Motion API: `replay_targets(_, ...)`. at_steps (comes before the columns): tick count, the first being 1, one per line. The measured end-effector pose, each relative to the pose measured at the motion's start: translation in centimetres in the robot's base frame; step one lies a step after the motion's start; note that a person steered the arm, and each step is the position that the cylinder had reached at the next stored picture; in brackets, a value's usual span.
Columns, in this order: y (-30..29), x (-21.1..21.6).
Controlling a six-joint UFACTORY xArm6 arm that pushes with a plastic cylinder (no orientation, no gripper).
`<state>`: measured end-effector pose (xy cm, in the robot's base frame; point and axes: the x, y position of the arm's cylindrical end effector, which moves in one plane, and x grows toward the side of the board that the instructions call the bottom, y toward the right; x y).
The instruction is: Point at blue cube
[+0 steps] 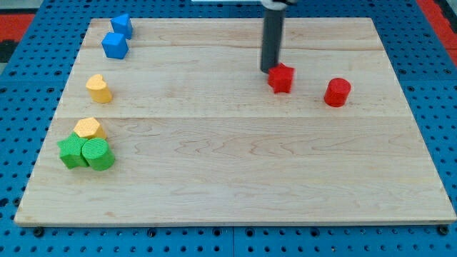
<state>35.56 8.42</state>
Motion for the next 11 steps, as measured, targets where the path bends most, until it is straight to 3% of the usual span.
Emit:
replay_targets(1, 3.2, 2.1)
replay_targets(2, 1.3, 0.3)
replay_targets(3, -1.4, -0.3)
replay_targets(4, -9.8, 0.3)
replay_targets(5, -12.1, 0.3)
replay_targets(11, -15.7, -1.2)
